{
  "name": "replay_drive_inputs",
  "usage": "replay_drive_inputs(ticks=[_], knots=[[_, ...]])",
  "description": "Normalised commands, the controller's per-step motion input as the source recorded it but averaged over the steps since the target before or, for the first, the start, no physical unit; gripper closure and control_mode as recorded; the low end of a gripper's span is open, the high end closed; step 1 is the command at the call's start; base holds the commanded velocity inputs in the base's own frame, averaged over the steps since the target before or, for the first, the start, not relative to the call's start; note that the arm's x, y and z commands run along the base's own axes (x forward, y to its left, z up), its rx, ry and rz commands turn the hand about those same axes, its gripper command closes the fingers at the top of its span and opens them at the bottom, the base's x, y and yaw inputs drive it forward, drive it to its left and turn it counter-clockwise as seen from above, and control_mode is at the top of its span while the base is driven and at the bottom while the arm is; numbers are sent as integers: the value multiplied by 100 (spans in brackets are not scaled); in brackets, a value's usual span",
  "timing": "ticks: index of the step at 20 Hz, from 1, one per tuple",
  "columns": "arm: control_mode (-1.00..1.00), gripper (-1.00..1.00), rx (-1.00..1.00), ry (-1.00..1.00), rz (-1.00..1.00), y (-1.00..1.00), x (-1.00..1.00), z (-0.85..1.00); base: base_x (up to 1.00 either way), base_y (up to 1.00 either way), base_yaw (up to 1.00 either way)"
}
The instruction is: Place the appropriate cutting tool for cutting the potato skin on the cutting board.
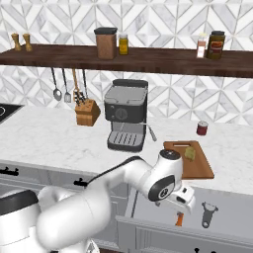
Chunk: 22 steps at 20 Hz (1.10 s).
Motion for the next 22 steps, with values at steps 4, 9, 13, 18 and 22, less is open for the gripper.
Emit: replay_drive_inputs(ticks=[4, 9, 13, 18, 22], knots=[[-100, -100, 0, 4, -3, -86, 11, -49, 0, 0, 0], [-100, -100, 0, 0, 0, -58, 5, -37, 0, 0, 0], [-100, -100, 0, 0, 0, -8, 17, -13, 0, 0, 0], [-100, -100, 0, -2, 1, -4, 11, -12, 0, 0, 0], [-100, -100, 0, -15, 3, 0, 1, -63, 0, 0, 0]])
